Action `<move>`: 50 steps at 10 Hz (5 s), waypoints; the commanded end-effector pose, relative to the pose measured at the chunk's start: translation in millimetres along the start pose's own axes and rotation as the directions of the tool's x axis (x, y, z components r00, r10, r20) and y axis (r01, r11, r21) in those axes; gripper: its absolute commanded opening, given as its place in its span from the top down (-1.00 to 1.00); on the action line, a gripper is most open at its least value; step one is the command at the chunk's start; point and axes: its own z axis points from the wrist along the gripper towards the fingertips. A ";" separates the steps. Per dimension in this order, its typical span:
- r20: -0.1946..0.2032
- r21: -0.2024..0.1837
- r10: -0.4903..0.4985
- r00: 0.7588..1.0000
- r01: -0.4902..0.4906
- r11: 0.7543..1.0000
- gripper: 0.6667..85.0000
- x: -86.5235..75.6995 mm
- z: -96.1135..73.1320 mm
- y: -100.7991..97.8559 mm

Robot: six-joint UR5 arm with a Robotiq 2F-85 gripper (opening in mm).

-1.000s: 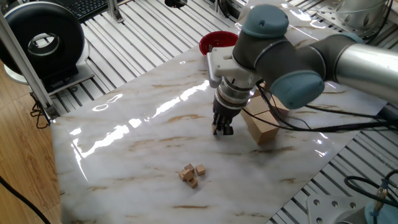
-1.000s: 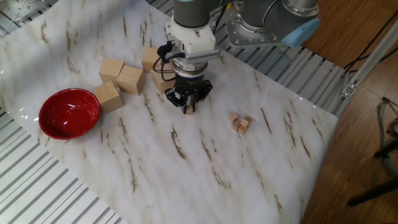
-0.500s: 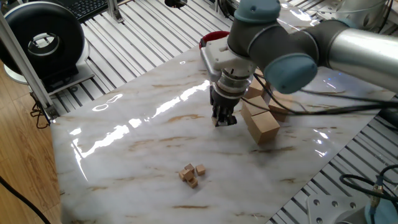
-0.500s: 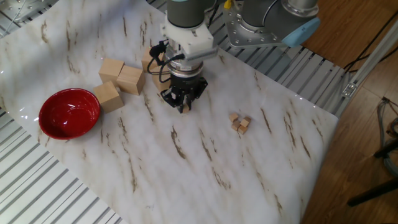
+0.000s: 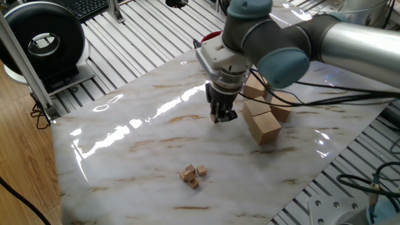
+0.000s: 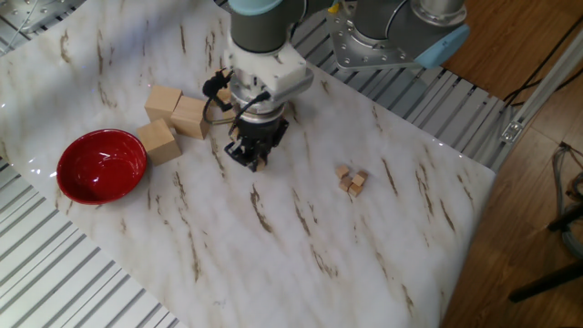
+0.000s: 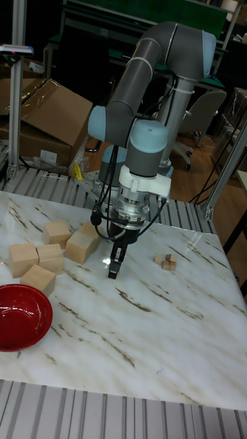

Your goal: Stack the blocks into a pyramid shape

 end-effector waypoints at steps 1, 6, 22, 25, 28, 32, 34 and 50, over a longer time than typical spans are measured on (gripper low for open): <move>-0.006 -0.006 -0.056 0.998 0.056 0.998 0.99 -0.4 -0.6 -18.4; 0.001 -0.009 -0.135 0.991 0.135 0.991 0.99 -13.8 4.1 -30.0; 0.018 -0.012 -0.155 0.988 0.156 0.988 0.96 -18.4 20.1 -34.8; 0.013 -0.014 -0.151 0.988 0.152 0.988 0.79 -16.7 21.0 -34.9; -0.002 -0.021 -0.146 0.989 0.145 0.989 0.63 -12.2 21.3 -33.7; -0.011 -0.025 -0.159 0.987 0.158 0.987 0.40 -13.3 21.2 -33.5; -0.011 -0.021 -0.174 0.985 0.174 0.985 0.29 -19.8 21.6 -36.3; -0.009 -0.026 -0.181 0.983 0.181 0.983 -0.25 -10.4 10.6 -33.9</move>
